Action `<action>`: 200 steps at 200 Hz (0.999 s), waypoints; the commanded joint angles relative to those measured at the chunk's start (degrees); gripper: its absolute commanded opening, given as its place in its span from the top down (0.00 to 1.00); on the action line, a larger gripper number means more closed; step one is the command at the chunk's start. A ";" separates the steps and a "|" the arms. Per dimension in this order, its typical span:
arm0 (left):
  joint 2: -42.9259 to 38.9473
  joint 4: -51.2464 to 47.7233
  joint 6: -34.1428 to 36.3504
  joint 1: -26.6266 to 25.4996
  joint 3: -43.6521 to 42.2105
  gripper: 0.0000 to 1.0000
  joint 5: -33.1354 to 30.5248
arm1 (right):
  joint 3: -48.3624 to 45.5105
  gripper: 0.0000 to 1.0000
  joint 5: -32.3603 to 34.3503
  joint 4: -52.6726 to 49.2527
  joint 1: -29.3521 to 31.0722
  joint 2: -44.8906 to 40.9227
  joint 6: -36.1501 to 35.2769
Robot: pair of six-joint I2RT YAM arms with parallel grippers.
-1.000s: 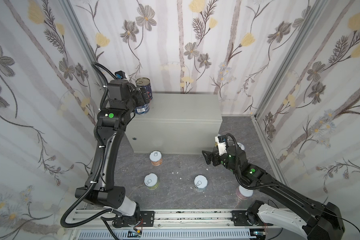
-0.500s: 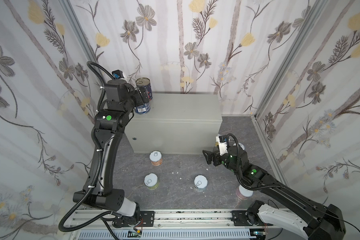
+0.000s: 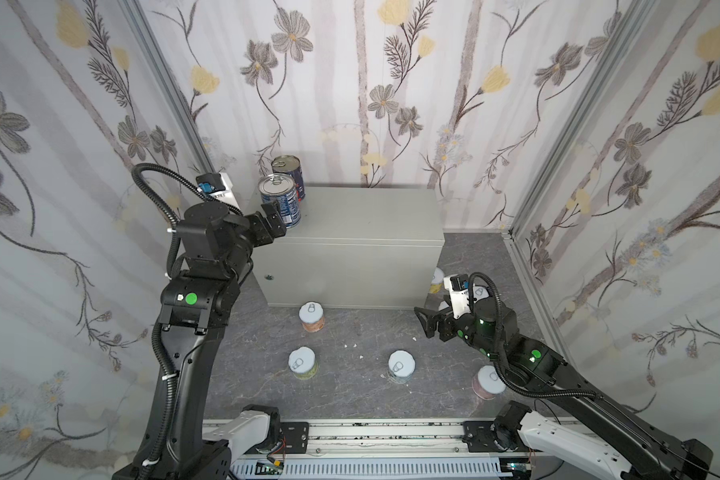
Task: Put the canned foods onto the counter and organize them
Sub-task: 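Open the left gripper and draw it back from the blue can, then lower the left gripper toward the floor while the right gripper grasps a white-lidded can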
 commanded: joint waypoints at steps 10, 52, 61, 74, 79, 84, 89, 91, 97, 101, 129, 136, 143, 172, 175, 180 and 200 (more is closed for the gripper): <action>-5.00 3.36 -5.45 -0.25 -7.35 0.00 6.91 | -2.01 0.00 0.37 -4.70 2.01 -1.80 2.15; -11.09 3.83 -9.38 -2.58 -19.85 0.00 14.96 | -7.06 0.00 1.63 -5.56 8.97 -4.10 5.99; -12.36 4.23 -9.85 -4.03 -22.75 0.00 14.79 | -8.67 0.00 2.31 -5.07 10.49 -4.65 6.93; -14.48 5.00 -10.49 -6.45 -26.92 0.00 12.69 | -11.01 0.00 2.97 -3.75 12.66 -5.22 8.35; -15.37 5.39 -10.65 -7.35 -28.44 0.00 11.81 | -11.91 0.00 3.18 -2.98 13.45 -5.32 8.96; -16.15 5.70 -10.82 -8.22 -29.88 0.00 11.03 | -12.90 0.00 3.48 -2.06 14.25 -5.32 9.41; -16.74 6.06 -11.00 -9.08 -31.26 0.00 10.45 | -13.89 0.00 3.69 -1.02 15.03 -5.26 9.94; -16.97 6.15 -11.09 -9.34 -31.82 0.00 10.17 | -14.35 0.00 3.85 -0.54 15.32 -5.24 10.09; -17.60 6.44 -11.40 -10.21 -33.23 0.00 9.48 | -15.26 0.00 4.27 0.73 16.35 -4.88 10.38; -17.90 6.59 -11.66 -10.70 -34.17 0.00 9.13 | -15.67 0.00 4.72 1.42 17.01 -4.51 10.75; -19.33 7.91 -13.20 -14.82 -40.41 0.00 6.00 | -17.04 0.00 6.49 4.59 19.54 -0.07 12.92; -19.59 8.29 -13.52 -15.85 -42.01 0.00 4.93 | -17.31 0.00 6.97 5.04 19.83 0.87 13.29; -19.80 8.77 -13.96 -16.82 -43.59 0.00 4.05 | -17.77 0.00 7.57 5.70 20.05 1.77 13.76; -20.77 11.36 -15.67 -20.06 -49.74 0.00 1.52 | -20.08 0.00 8.13 9.84 20.21 3.11 14.87; -20.83 11.65 -15.83 -20.34 -50.28 0.00 1.27 | -20.17 0.00 8.17 10.18 20.22 3.21 14.88; -21.05 11.95 -16.07 -20.78 -51.07 0.00 0.80 | -20.33 0.00 8.18 10.56 20.22 3.37 14.90; -21.90 13.37 -16.48 -21.98 -53.78 0.00 -0.99 | -20.34 0.00 7.60 11.75 20.21 4.73 14.80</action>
